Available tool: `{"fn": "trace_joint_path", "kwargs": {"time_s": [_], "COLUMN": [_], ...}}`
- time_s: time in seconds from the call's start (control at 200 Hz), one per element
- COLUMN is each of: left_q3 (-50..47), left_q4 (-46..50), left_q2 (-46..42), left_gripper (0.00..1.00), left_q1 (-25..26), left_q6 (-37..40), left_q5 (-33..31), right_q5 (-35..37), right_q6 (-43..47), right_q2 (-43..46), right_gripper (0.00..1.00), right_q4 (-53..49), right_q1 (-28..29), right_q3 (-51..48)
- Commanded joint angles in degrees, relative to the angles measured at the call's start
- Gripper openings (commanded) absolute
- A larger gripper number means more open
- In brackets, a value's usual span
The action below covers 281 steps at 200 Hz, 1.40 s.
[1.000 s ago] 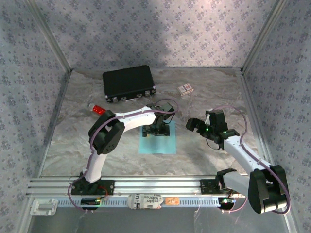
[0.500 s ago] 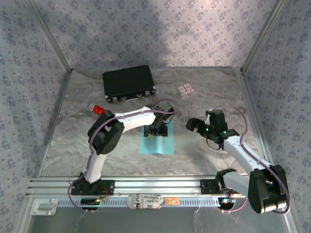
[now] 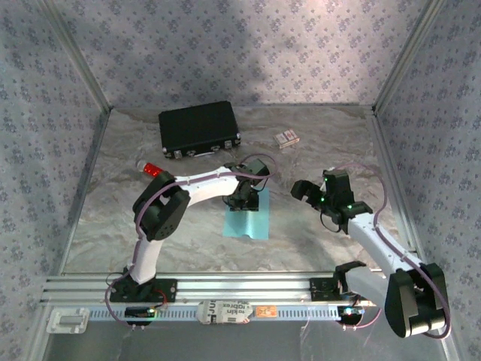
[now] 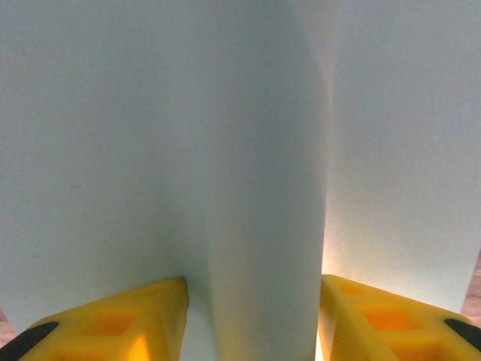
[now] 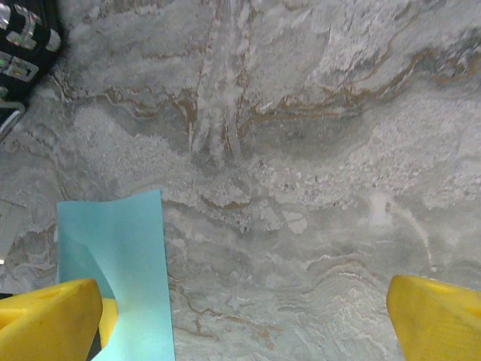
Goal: Fold a paper plane with a square sheet of paper (pick it up from the middle)
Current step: First fold the square sheet of paper in half at the center of the table.
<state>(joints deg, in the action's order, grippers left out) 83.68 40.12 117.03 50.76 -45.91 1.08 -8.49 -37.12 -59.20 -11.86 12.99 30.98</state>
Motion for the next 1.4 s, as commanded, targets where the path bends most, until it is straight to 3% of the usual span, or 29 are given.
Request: {"fn": "trace_joint_path", "kwargs": {"time_s": [0.0,0.465,0.79,1.199,1.399], "left_q3": [-2.4,-8.4,-14.1,-24.8,-27.7], "left_q4": [-5.9,-26.2,-40.4,-61.9,-59.2], "left_q2": [-1.4,-7.5,-11.2,-10.0,-9.9], "left_gripper": [0.47,0.43,0.43,0.43,0.43], "left_q1": [0.6,-2.9,-4.9,-7.1,-7.3], "left_q6": [0.6,-4.8,-11.3,-22.8,-21.0], "left_q5": [4.2,23.0,29.4,33.8,30.5], "right_q5": [2.8,9.3,12.5,-3.3,-9.5], "right_q6": [-1.3,-7.5,-12.0,-2.0,-2.0], "right_q2": [1.6,4.6,7.2,7.5,4.8], "right_gripper": [0.99,0.99,0.95,0.95,0.89], "right_q4": [-1.6,-0.9,1.3,8.1,9.7], "right_q1": [-0.3,-0.2,-0.2,-0.3,-0.4], "right_q3": [0.2,-0.9,-3.7,-4.5,-4.2]}}
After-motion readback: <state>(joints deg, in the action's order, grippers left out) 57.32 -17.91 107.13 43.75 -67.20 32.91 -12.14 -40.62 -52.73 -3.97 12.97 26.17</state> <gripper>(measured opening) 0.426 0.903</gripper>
